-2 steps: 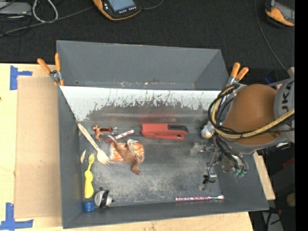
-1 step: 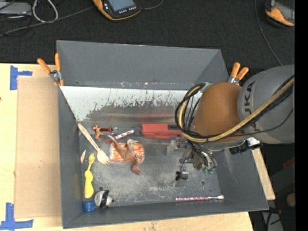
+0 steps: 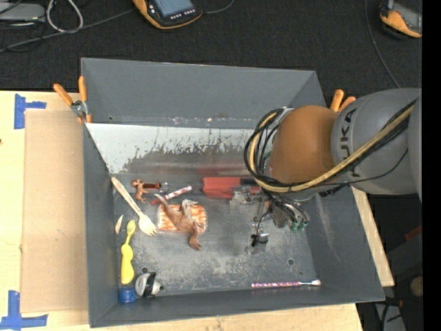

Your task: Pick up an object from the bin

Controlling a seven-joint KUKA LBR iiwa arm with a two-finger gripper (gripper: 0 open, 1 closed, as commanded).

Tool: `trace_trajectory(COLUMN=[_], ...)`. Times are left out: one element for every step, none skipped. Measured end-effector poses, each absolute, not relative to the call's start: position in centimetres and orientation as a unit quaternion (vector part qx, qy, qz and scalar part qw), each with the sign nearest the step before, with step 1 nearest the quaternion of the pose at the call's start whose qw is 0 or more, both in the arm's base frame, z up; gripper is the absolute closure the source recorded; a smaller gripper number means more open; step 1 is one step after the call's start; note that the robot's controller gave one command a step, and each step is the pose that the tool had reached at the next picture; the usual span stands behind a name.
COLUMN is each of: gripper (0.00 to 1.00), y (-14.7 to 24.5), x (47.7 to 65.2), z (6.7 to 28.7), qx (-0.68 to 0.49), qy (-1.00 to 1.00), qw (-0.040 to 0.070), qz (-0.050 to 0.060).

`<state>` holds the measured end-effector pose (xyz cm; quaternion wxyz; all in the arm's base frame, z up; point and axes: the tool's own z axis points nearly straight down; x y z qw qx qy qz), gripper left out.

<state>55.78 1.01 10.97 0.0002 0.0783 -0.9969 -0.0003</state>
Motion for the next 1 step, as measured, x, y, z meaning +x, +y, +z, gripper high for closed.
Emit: trace_trajectory(gripper=[0.0], y=[6.03], x=[57.48], z=[9.93], qx=[0.087], qy=[-0.996], qw=[0.001], qz=[-0.001])
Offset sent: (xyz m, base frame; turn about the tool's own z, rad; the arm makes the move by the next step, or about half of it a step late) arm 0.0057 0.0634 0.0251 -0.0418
